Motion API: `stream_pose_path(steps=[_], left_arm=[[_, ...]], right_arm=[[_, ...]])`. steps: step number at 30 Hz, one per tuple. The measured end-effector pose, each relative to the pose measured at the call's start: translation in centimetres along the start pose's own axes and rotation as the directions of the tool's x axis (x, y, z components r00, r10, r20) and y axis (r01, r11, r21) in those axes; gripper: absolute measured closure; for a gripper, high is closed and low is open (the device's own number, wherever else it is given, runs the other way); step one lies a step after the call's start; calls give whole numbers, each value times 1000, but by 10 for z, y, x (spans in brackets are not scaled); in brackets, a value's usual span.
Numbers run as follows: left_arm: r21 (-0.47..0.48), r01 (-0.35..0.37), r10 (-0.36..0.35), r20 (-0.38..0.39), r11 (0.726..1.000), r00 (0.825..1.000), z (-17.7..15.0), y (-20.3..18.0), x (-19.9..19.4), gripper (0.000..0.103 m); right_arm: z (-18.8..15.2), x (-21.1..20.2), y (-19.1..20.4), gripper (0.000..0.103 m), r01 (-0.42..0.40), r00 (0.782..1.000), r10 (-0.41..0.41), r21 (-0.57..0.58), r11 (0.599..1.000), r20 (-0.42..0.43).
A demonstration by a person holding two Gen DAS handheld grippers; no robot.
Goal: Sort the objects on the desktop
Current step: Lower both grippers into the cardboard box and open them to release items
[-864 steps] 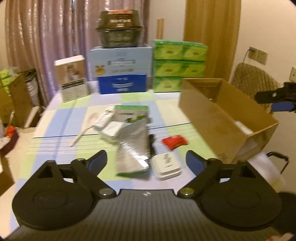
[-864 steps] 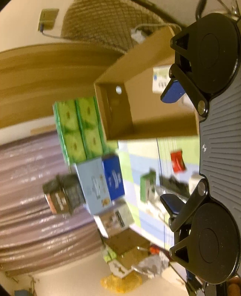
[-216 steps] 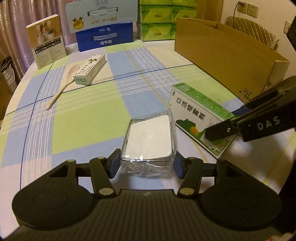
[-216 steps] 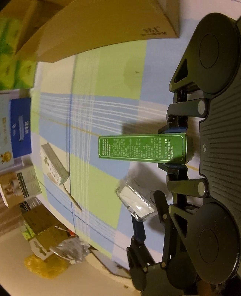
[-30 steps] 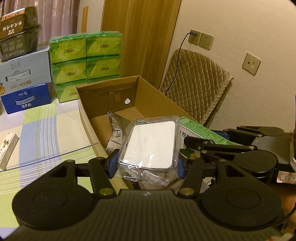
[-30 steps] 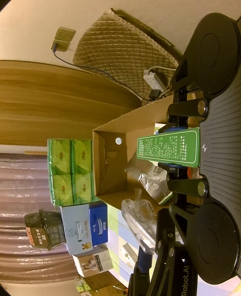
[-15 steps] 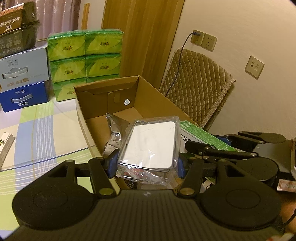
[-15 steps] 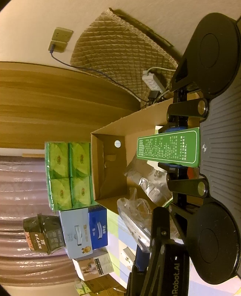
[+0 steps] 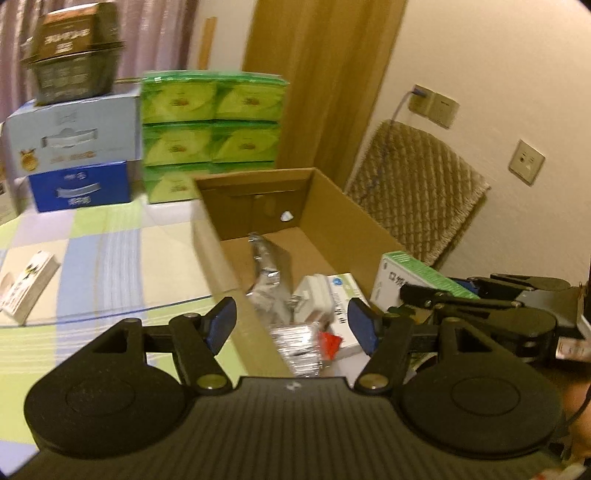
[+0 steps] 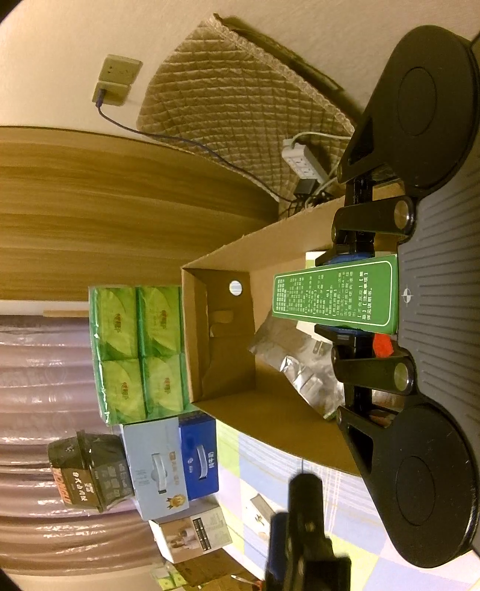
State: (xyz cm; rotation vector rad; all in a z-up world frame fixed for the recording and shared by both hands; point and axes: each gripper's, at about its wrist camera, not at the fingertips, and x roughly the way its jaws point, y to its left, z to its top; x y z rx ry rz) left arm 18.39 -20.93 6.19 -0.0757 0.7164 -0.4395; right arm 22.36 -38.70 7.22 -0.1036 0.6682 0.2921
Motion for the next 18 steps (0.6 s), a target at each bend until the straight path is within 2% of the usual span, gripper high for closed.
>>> stream_pose_path(steps=[5,6,7,9,13,18], left_arm=[[-26,-29,29,-2,999,1000,-10,19,-11,36],[-31,-32,32,-4,999,999,-13,22,-13,35],[-34,-35,35,-6,999,999,-16,26,-14,34],[-40,-43,43,-13,998,999,-21,32,-17,32],[-56,-62,61,-21,997,998,-33,46,-24,27],[-91,-89,86,-30,992,996,-47,65,-38,22]], right_arm=[[11,7,1,75,-20,999,19,30,999,34],[14,8,0,70,-27,999,25,43,999,49],[16,9,-3,54,-30,998,27,60,998,54],[18,6,-6,41,-38,997,31,99,994,68],[15,-2,-5,40,-43,997,36,106,993,69],[-2,-20,1,31,-55,997,45,145,988,70]])
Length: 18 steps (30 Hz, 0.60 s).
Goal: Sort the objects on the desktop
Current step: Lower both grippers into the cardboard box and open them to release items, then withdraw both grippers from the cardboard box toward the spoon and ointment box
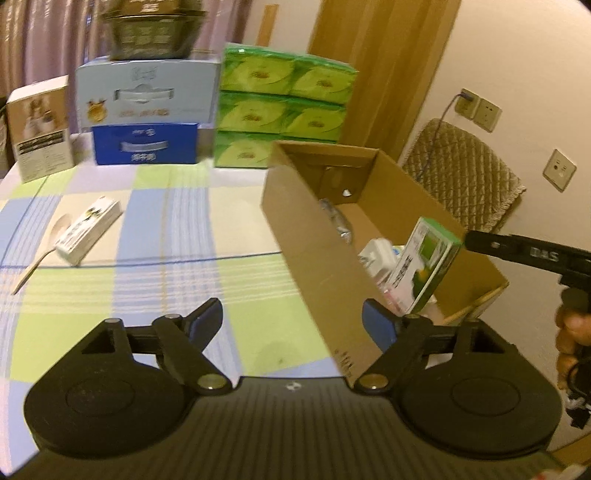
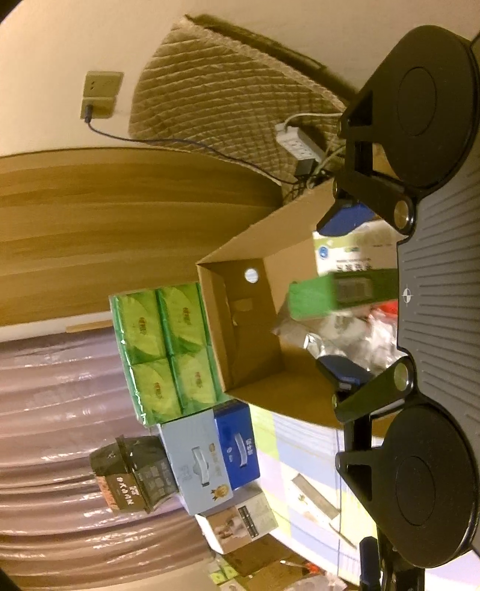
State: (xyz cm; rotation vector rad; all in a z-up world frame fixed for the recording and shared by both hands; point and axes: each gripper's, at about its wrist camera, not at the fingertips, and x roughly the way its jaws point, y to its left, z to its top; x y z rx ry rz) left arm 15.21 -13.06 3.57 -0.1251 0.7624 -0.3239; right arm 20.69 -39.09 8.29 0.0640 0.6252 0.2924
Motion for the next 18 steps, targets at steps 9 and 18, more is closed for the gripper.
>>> stream_pose_path(steps=[9,18], left_arm=[[-29,-59,59,23,998,998,-15,36,-37,15],[-52,-122,125,60,991,990,-25,79,-77,10]], right_arm=[[-23,-28,38,18,-65,998,65,-1,998,-19],[-34,-42,89,8,-138,990,136,-41,990,-36]])
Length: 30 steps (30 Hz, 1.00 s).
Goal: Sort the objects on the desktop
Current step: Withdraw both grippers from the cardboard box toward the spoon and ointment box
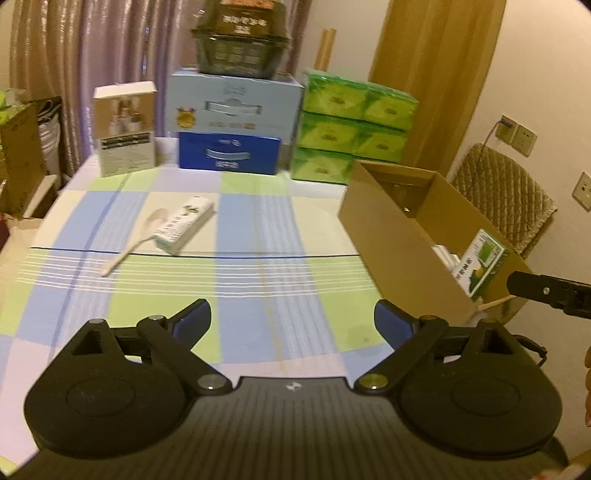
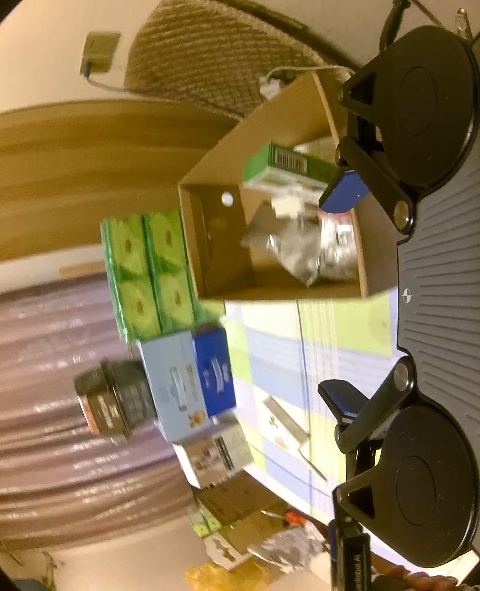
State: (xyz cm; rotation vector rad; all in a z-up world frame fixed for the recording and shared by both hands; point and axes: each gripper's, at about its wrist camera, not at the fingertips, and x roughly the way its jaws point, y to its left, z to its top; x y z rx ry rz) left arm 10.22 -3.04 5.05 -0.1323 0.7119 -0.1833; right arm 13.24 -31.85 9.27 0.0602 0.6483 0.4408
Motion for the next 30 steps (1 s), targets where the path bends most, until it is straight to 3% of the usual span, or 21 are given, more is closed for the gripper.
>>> stream_pose_path(steps=[15,24,30], left_arm=[[102,-138,139,-3,985,990,-7,103,-19,1],[105,-137,142,-44,985,989,8,152,22,2],[167,-117,126,-49,979,991,18,172,54,2]], right_arm=[[-14,42,89,2,-143,987,135,-87,986,-85],[-12,95,123,2,-192,975,175,-120,974,-137],[-3,140,141,2,-208,969,184,-143,968,-166]])
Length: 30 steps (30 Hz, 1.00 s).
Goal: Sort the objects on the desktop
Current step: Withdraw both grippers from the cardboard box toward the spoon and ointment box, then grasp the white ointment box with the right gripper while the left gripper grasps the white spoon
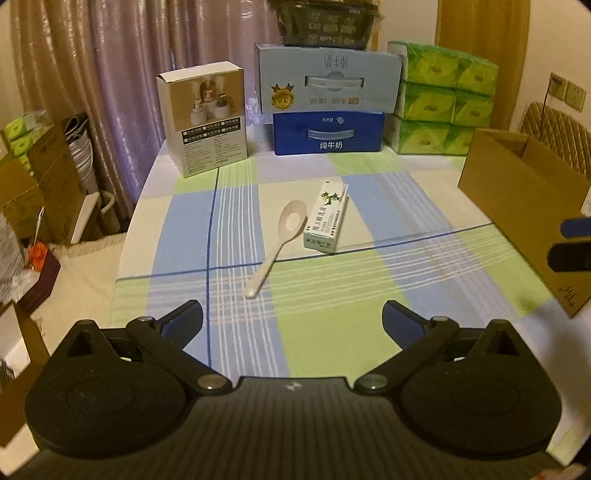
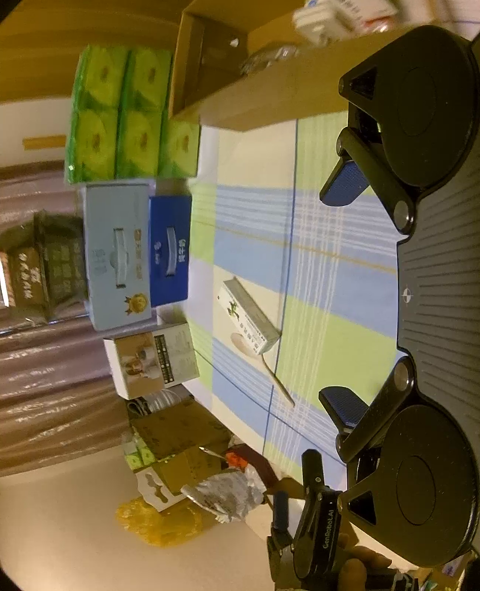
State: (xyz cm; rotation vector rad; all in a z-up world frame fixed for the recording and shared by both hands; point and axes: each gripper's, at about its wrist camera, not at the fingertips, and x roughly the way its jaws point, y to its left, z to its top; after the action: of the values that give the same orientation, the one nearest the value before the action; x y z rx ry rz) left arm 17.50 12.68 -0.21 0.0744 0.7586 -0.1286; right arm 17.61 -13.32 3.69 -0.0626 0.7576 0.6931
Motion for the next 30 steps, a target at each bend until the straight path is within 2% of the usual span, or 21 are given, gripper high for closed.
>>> stream_pose_path(steps=[5,9,11,14,15,19,25,30], left_arm=[[38,34,-34,-5,999,999,7,13,30,4],[96,45,-43,-26,994,999,11,23,59,14],[124,39,-36,-28,991,999,14,26,70,21],[139,46,-42,-25,989,999,21,33,86,27],[137,57,-53,-32,989,998,24,35,92,30],[148,81,-72,-69,986,995,28,39,116,54],[163,106,-90,-99,981,991,25,41,141,71],[157,108,-94,-93,982,991,26,44,150,80]], right_arm=[[16,48,5,2,-10,1000,10,7,1000,-27],[27,91,11,4,-21,998,21,9,1000,-51],[33,113,13,14,-26,997,27,12,1000,-66],[42,143,16,18,-28,996,30,24,999,-87],[45,153,17,20,-32,995,35,30,999,-91],[55,184,20,24,-37,993,42,51,998,-109],[64,220,23,25,-23,992,31,74,997,-121],[67,238,26,27,-2,993,10,72,997,-120]])
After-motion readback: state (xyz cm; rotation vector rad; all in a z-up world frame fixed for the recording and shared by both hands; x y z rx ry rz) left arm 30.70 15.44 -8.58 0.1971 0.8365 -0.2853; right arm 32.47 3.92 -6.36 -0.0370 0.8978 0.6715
